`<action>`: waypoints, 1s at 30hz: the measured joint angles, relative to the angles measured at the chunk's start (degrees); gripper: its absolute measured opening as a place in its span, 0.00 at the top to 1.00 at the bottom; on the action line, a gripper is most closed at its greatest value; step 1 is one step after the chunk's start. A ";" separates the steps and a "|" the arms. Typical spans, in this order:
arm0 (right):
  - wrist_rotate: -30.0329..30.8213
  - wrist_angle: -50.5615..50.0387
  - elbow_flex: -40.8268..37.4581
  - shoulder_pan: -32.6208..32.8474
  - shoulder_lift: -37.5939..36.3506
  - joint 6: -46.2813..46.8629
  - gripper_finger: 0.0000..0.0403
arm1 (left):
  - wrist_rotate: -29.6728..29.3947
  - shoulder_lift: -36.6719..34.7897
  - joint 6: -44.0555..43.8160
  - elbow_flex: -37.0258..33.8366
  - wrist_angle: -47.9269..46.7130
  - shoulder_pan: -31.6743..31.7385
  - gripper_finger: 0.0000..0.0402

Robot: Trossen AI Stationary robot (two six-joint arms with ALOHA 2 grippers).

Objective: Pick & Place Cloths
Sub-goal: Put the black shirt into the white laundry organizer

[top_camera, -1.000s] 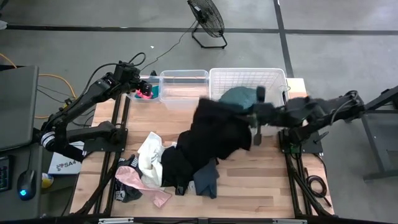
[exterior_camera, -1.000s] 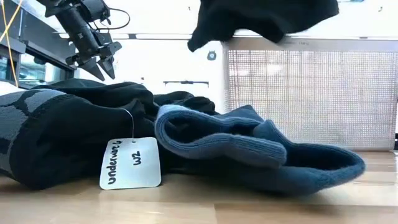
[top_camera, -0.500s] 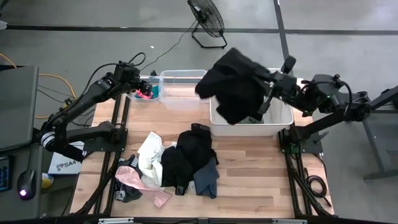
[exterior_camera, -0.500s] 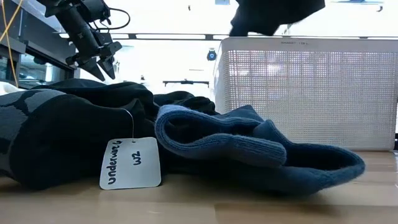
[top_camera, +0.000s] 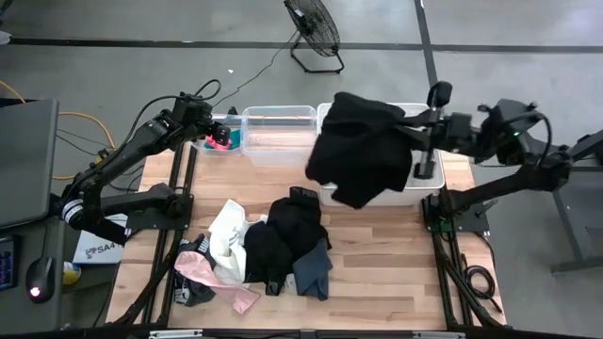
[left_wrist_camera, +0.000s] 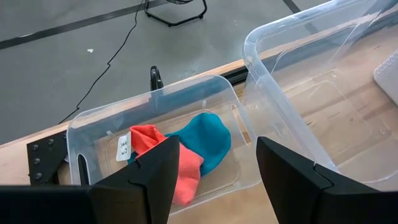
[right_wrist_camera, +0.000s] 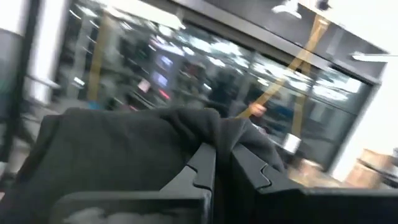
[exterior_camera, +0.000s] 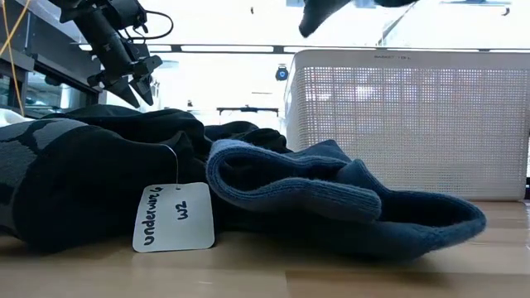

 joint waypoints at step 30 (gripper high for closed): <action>-17.03 -3.88 0.00 -14.89 -3.93 9.71 0.97 | 0.17 0.00 1.05 0.00 0.00 0.00 0.49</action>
